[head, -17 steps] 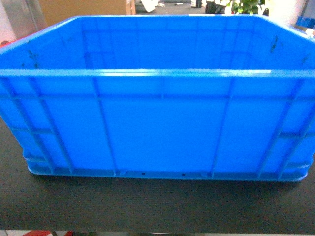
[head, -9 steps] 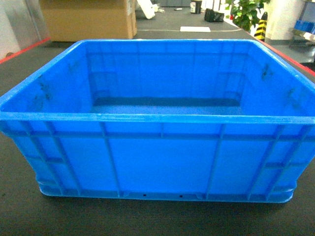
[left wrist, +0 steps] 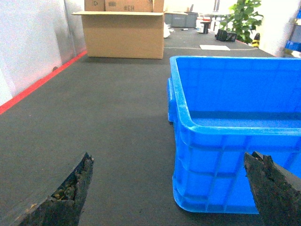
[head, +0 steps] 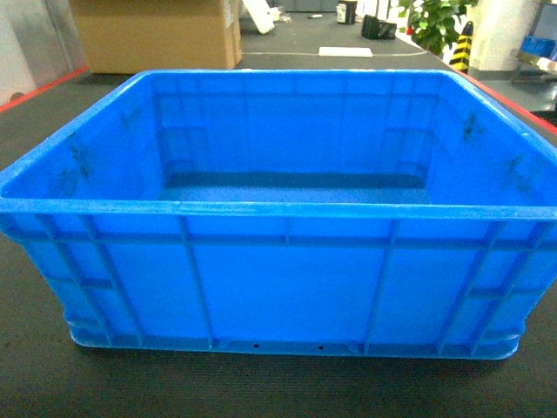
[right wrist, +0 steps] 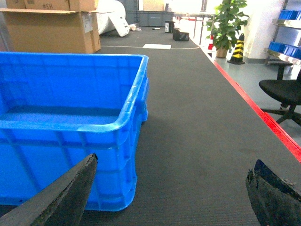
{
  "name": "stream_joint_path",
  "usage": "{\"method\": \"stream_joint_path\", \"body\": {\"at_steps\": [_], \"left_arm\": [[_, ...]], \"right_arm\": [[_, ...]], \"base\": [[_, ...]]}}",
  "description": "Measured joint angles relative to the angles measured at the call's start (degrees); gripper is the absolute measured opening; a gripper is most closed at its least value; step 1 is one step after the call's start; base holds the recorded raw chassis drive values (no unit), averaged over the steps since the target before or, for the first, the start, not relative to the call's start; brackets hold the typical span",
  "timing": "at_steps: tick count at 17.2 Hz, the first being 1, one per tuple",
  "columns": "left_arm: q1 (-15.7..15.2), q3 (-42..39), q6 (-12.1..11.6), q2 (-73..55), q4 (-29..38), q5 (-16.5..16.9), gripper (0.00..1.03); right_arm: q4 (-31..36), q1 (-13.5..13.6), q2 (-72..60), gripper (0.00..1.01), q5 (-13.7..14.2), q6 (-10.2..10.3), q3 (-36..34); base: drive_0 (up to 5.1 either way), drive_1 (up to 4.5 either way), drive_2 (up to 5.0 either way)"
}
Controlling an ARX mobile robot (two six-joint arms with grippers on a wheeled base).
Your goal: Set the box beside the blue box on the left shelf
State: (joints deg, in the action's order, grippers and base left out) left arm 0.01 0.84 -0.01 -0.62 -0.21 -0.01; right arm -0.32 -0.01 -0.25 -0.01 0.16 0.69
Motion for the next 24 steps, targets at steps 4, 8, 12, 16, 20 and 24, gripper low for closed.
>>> {"method": "stream_joint_path", "body": {"at_steps": [4,8,12,16,20,24], "left_arm": [[0.00,0.00,0.00,0.00,0.00,0.00,0.98],[0.00,0.00,0.00,0.00,0.00,0.00,0.98],[0.00,0.00,0.00,0.00,0.00,0.00,0.98],[0.00,0.00,0.00,0.00,0.00,0.00,0.98],[0.00,0.00,0.00,0.00,0.00,0.00,0.98],[0.00,0.00,0.00,0.00,0.02,0.00,0.98]], "right_arm": [[0.02,0.00,0.00,0.98,0.00,0.00,0.00],[0.00,0.00,0.00,0.98,0.00,-0.02,0.00],[0.00,0.00,0.00,0.98,0.00,0.00,0.00],[0.00,0.00,0.00,0.98,0.00,0.00,0.00],[0.00,0.00,0.00,0.98,0.00,0.00,0.00],[0.00,0.00,0.00,0.98,0.00,0.00,0.00]], "base": [[0.0,0.00,0.0],[0.0,0.00,0.0],[0.0,0.00,0.0],[0.0,0.00,0.0],[0.0,0.00,0.0],[0.0,0.00,0.0]]}}
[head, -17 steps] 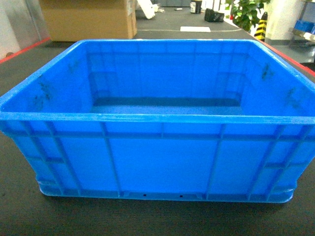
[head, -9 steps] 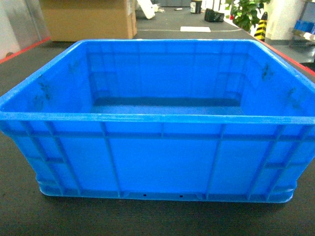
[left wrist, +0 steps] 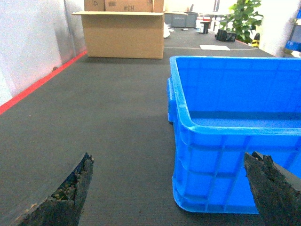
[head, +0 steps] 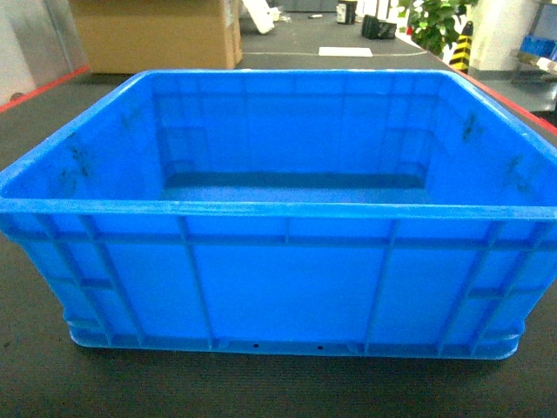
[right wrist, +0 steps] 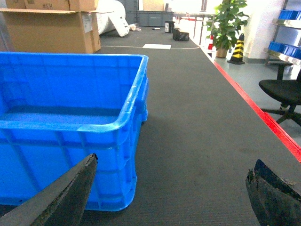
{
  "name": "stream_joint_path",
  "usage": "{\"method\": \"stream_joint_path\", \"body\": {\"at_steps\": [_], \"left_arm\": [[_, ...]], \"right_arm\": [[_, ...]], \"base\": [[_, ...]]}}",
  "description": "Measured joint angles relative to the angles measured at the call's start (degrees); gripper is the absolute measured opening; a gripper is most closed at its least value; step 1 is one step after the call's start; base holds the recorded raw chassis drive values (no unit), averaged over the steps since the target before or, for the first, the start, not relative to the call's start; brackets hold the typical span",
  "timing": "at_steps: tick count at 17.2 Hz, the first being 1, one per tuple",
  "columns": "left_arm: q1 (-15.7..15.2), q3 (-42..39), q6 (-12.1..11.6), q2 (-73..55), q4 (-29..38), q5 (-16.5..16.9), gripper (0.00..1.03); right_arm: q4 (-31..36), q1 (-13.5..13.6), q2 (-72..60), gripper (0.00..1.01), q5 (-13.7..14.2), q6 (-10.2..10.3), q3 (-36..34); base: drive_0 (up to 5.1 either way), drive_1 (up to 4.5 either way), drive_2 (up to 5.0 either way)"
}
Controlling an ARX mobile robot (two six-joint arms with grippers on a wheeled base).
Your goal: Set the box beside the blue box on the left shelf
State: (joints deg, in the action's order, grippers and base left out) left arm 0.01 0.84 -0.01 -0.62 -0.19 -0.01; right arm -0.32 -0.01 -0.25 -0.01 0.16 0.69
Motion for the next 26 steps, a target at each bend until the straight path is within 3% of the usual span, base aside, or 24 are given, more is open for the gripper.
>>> {"method": "stream_joint_path", "body": {"at_steps": [10,11,12,13,14,16,18,21,26], "left_arm": [[0.00,0.00,0.00,0.00,-0.02,0.00,0.98],[1.09,0.00,-0.68,-0.52,0.59,-2.91,0.98],[4.66,0.04,-2.14,-3.45,5.40,-10.27,0.98],[6.08,0.22,-3.17,-7.61,9.14,-13.09,0.98],[6.03,0.66,-3.58,-14.08,14.56,-14.19,0.98],[5.70,4.83,-4.48,-27.65,26.25,-13.20,0.98],[5.40,14.25,-4.74,-44.52,37.83,-10.12,0.98],[6.64,26.16,-4.44,-63.58,36.17,-9.84,0.98],[8.68,39.54,-4.20,-79.58,25.29,-11.26,0.98]], "right_arm": [[0.00,0.00,0.00,0.98,0.00,0.00,0.00],[-0.07,0.07,-0.02,0.98,0.33,0.00,0.00],[2.32,2.38,-2.08,0.98,5.84,0.26,0.07],[6.43,2.99,-6.36,0.98,8.28,0.24,0.17],[12.02,2.71,-12.50,0.98,8.72,0.24,0.52],[25.16,2.14,-27.58,0.98,7.50,0.11,4.52],[34.71,1.79,-43.32,0.98,4.87,0.09,13.68],[27.21,1.38,-61.83,0.98,3.02,3.06,28.09],[15.37,3.04,-79.06,0.98,1.11,4.48,44.22]], "base": [[0.0,0.00,0.0],[0.0,0.00,0.0],[0.0,0.00,0.0],[0.0,0.00,0.0],[0.0,0.00,0.0],[0.0,0.00,0.0],[0.0,0.00,0.0],[0.0,0.00,0.0],[0.0,0.00,0.0]]}}
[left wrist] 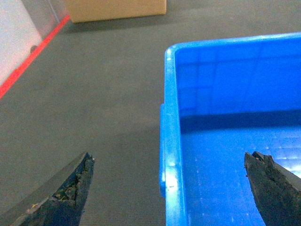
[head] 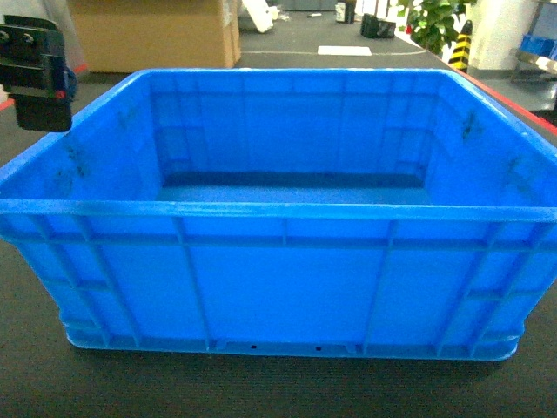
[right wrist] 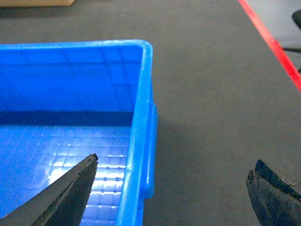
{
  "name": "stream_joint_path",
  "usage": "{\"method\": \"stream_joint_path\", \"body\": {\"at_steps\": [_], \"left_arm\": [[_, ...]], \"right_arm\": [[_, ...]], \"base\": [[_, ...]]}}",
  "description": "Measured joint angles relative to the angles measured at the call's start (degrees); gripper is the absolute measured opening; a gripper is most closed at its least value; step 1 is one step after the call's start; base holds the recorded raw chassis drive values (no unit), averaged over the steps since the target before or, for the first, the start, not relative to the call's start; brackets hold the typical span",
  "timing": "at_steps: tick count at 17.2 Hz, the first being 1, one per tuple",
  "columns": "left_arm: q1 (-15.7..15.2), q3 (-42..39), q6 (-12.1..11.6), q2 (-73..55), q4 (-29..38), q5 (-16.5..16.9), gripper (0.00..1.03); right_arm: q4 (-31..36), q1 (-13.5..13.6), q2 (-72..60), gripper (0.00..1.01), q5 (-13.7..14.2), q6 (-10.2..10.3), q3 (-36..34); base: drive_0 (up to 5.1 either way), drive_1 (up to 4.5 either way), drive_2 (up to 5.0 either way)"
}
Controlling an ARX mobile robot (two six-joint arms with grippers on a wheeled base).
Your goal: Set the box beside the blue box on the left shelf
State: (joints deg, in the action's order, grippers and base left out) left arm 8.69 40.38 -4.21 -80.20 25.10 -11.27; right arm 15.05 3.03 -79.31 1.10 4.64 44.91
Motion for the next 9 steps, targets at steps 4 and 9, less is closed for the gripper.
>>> {"method": "stream_joint_path", "body": {"at_steps": [4,9], "left_arm": [[-1.60,6.19,3.93,-8.07,-9.20,-0.09,0.98],[-1.90,11.54,6.51,-10.86,-20.24,-0.09,0.98]], "right_arm": [[-10.67,1.11,-9.31,0.98,-2.23,3.19,6.19],[-14.97,1.60,-11.63,0.98,-2.05,3.87,10.14]], "base": [[0.0,0.00,0.0],[0.0,0.00,0.0]]}}
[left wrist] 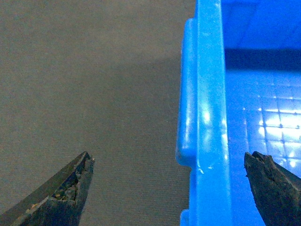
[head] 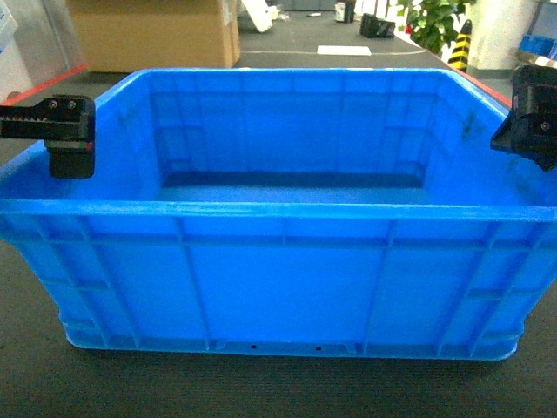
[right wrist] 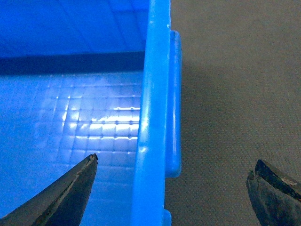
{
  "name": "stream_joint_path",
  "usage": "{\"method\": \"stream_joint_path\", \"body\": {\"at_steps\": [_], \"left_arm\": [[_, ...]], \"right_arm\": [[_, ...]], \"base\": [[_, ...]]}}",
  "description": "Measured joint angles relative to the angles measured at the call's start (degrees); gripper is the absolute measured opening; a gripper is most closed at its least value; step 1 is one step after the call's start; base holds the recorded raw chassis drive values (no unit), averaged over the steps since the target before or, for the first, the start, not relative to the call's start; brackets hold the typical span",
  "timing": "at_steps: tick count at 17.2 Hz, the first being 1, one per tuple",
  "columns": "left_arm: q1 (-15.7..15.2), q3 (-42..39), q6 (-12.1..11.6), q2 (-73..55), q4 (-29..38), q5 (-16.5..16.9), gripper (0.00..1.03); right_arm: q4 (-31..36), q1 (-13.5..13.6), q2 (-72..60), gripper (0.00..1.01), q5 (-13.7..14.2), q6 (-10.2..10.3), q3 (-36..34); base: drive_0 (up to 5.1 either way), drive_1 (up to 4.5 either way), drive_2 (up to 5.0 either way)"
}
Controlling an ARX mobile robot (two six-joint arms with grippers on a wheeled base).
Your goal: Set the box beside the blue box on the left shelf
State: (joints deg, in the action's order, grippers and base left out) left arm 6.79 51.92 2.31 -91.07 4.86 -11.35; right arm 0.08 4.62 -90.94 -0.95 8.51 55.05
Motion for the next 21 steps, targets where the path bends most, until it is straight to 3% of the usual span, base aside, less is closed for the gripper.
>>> {"method": "stream_joint_path", "body": {"at_steps": [10,13,19,21], "left_arm": [[1.38,5.75,3.39,-4.09,-10.03,1.09,0.98],[1.62,6.03,3.28,-4.26,-10.93,1.14,0.97],[1.75,6.38,4.15,-4.26,-11.93,1.81,0.39],[1.75,6.38,4.87,-4.26,-11.85,2.32,0.19]], "right_arm": [[-2.27,0.61,-2.27,0.98,-0.76,1.60,0.68],[-2.36,0.61,-2.36,0.85,-0.52,1.95,0.85],[-2.47,0.79,-2.78,0.27,-0.28,1.86,1.46],[-2.32,1.11,-2.84,0.19,1.25,1.73,1.49]], "base": [[0.0,0.00,0.0],[0.0,0.00,0.0],[0.0,0.00,0.0],[0.0,0.00,0.0]]}}
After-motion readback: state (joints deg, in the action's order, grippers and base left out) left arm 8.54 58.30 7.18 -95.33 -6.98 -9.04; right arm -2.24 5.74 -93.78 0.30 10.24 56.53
